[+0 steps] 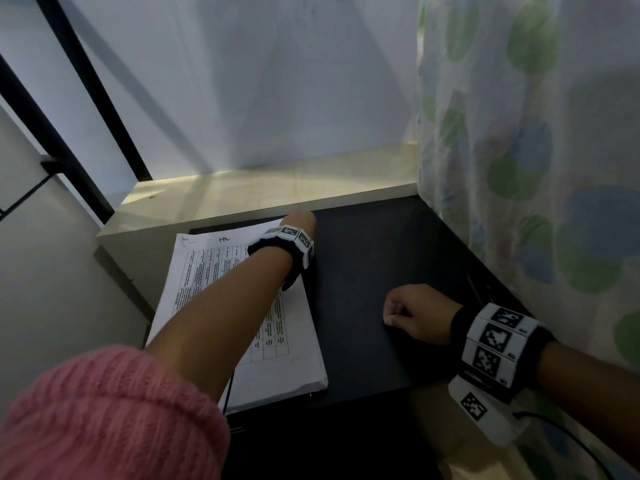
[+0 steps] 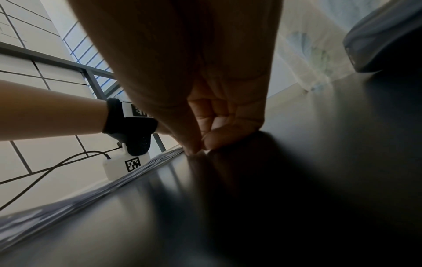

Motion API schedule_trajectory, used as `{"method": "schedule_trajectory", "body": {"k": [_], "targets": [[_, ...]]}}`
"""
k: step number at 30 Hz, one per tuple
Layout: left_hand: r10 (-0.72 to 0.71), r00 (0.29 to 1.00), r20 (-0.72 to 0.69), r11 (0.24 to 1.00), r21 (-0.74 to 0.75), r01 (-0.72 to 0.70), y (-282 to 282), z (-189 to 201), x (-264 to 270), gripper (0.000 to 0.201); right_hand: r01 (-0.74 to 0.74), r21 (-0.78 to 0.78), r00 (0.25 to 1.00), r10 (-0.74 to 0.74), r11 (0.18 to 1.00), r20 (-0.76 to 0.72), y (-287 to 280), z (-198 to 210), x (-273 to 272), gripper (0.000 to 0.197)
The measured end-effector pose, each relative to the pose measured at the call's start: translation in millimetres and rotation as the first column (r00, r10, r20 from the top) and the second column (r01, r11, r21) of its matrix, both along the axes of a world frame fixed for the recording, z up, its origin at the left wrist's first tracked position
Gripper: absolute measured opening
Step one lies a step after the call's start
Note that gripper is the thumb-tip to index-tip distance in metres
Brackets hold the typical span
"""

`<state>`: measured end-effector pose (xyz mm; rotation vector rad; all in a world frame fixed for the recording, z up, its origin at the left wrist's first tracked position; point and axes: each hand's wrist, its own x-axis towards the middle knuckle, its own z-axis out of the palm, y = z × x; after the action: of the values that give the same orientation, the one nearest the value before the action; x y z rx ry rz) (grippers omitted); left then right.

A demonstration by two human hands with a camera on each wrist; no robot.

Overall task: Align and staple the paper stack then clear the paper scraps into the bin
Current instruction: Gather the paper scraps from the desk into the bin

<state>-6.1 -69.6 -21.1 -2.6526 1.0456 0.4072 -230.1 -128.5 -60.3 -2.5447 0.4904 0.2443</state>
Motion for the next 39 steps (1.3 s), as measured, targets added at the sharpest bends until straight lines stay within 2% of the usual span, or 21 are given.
{"method": "schedule_trajectory", "body": {"k": [1, 3, 4, 6, 8, 10, 12, 14, 16, 23, 26, 30, 34, 36, 39], "targets": [[-0.009, 1.0, -0.018, 0.999, 0.041, 0.01, -2.7, 0.2, -0.3, 0.047, -0.001, 0.002, 1.0, 0.001, 1.0, 0.004, 0.1, -0.1, 0.0, 0.011], [-0.026, 1.0, 0.0, 0.999, 0.022, 0.026, -5.2, 0.9, -5.4, 0.047, -0.007, -0.005, 1.0, 0.007, 1.0, 0.004, 0.9, 0.3, -0.1, 0.008], [-0.043, 0.999, 0.007, 0.998, 0.039, 0.043, -4.7, -0.5, -9.3, 0.042, -0.009, -0.014, 1.0, 0.009, 1.0, 0.002, 1.8, 1.3, 0.0, 0.008], [-0.065, 0.998, -0.022, 0.993, 0.101, 0.067, -7.9, -0.2, -20.7, 0.015, -0.015, -0.03, 1.0, 0.015, 0.999, 0.005, 2.9, 2.7, -0.2, 0.007], [-0.158, 0.987, 0.018, 0.976, 0.152, 0.153, -9.8, -5.8, -29.2, 0.028, -0.015, -0.031, 1.0, 0.015, 0.999, 0.012, 3.7, 2.9, -0.7, 0.008], [-0.195, 0.98, 0.041, 0.975, 0.12, 0.189, -10.6, -9.9, -36.6, 0.034, 0.0, -0.016, 1.0, 0.001, 1.0, 0.014, 4.3, 1.8, -1.2, 0.011], [-0.178, 0.982, 0.061, 0.981, 0.091, 0.172, -12.3, -11.9, -44.1, 0.037, 0.018, -0.007, 1.0, -0.017, 1.0, 0.019, 4.2, 0.2, -1.3, 0.014], [-0.156, 0.987, 0.05, 0.984, 0.095, 0.15, -13.0, -10.9, -50.5, 0.039, 0.034, -0.009, 0.999, -0.034, 0.999, 0.027, 4.3, -0.2, -0.7, 0.007], [-0.149, 0.988, 0.034, 0.984, 0.104, 0.144, -14.5, -10.4, -52.2, 0.04, 0.038, -0.013, 0.999, -0.037, 0.999, 0.028, 4.2, -0.5, -0.6, 0.013], [-0.236, 0.967, 0.095, 0.964, 0.15, 0.22, -14.4, -15.2, -47.3, 0.037, 0.059, -0.004, 0.998, -0.059, 0.998, 0.03, 4.6, -0.5, -1.6, 0.017], [-0.201, 0.977, 0.065, 0.979, 0.053, 0.198, -9.1, -15.8, -36.5, 0.034, 0.06, -0.008, 0.998, -0.06, 0.998, 0.026, 4.4, -0.3, -2.1, 0.017], [-0.021, 0.999, 0.035, 0.983, -0.179, 0.027, 10.5, -11.0, -10.2, 0.031, 0.081, 0.026, 0.997, -0.081, 0.996, 0.013, 4.1, 1.1, -1.1, 0.012], [0.116, 0.987, -0.113, 0.912, -0.382, -0.151, 26.9, -4.3, 14.7, 0.012, 0.107, 0.046, 0.994, -0.106, 0.993, -0.008, 5.2, 6.3, -2.3, 0.018], [0.136, 0.968, -0.213, 0.855, -0.468, -0.223, 36.5, -2.4, 19.3, 0.023, 0.122, 0.056, 0.992, -0.121, 0.991, -0.021, 5.3, 9.3, -2.6, 0.02], [0.128, 0.969, -0.211, 0.833, -0.507, -0.221, 48.5, -0.6, 15.2, 0.025, 0.189, 0.108, 0.982, -0.188, 0.976, -0.026, 4.2, 9.0, -0.9, 0.014]]}}
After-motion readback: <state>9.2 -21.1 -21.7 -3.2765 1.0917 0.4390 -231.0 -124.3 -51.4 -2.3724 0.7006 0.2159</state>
